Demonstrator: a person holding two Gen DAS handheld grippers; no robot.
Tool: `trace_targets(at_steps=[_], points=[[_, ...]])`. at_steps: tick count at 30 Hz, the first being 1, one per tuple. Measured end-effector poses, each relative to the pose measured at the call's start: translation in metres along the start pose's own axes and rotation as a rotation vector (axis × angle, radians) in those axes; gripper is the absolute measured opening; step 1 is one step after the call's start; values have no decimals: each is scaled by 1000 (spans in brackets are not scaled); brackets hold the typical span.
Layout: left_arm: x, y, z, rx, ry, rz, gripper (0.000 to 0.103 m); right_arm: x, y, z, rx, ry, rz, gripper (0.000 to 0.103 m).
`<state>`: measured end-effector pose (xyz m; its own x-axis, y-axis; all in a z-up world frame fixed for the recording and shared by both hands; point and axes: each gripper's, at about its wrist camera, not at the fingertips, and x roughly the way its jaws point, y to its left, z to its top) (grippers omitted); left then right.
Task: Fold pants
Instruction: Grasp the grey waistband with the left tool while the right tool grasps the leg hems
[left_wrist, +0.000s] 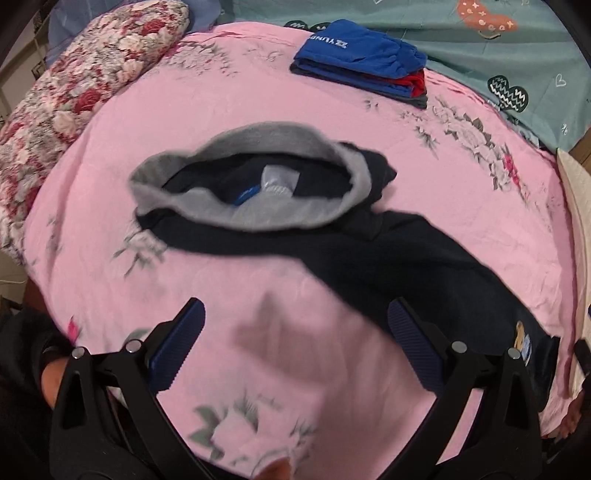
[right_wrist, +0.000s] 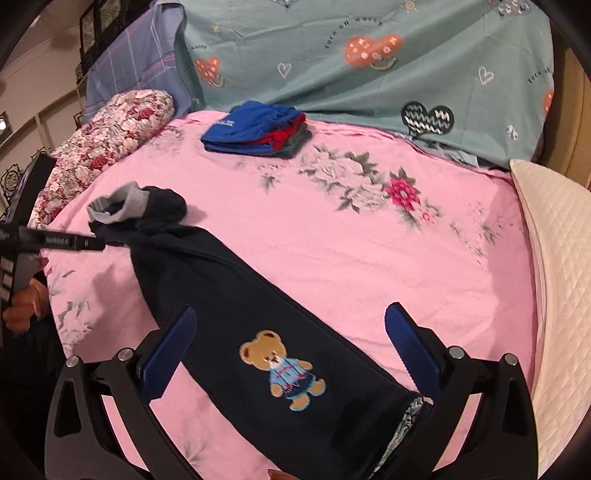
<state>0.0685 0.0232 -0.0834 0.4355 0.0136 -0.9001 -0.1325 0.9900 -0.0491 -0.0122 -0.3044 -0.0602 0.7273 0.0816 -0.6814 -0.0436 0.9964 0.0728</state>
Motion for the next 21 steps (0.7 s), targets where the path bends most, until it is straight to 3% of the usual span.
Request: trace_targets(at_steps=[5, 8, 9, 10, 11, 13, 15, 21], points=[[10, -21, 33, 74, -62, -84, 100, 1, -13, -5, 58, 8, -21, 102], [29, -31, 50, 101, -23, -129, 97, 0, -19, -8, 83, 10, -34, 102], [34, -31, 53, 100, -16, -139, 85, -2, -21, -9, 96, 7, -30, 102], [38, -31, 57, 101, -7, -150, 64, -3, -24, -10, 104, 3, -27, 102], [42, -30, 60, 100, 10, -164, 52, -4, -26, -10, 107, 0, -31, 102], [50, -27, 65, 99, 48, -208, 15, -8, -33, -12, 100, -5, -56, 102], [48, -25, 68, 93, 51, -254, 7, -13, -43, -18, 93, -8, -82, 102], [-5, 14, 87, -14, -73, -327, 6, -14, -68, -44, 76, 50, -123, 98]])
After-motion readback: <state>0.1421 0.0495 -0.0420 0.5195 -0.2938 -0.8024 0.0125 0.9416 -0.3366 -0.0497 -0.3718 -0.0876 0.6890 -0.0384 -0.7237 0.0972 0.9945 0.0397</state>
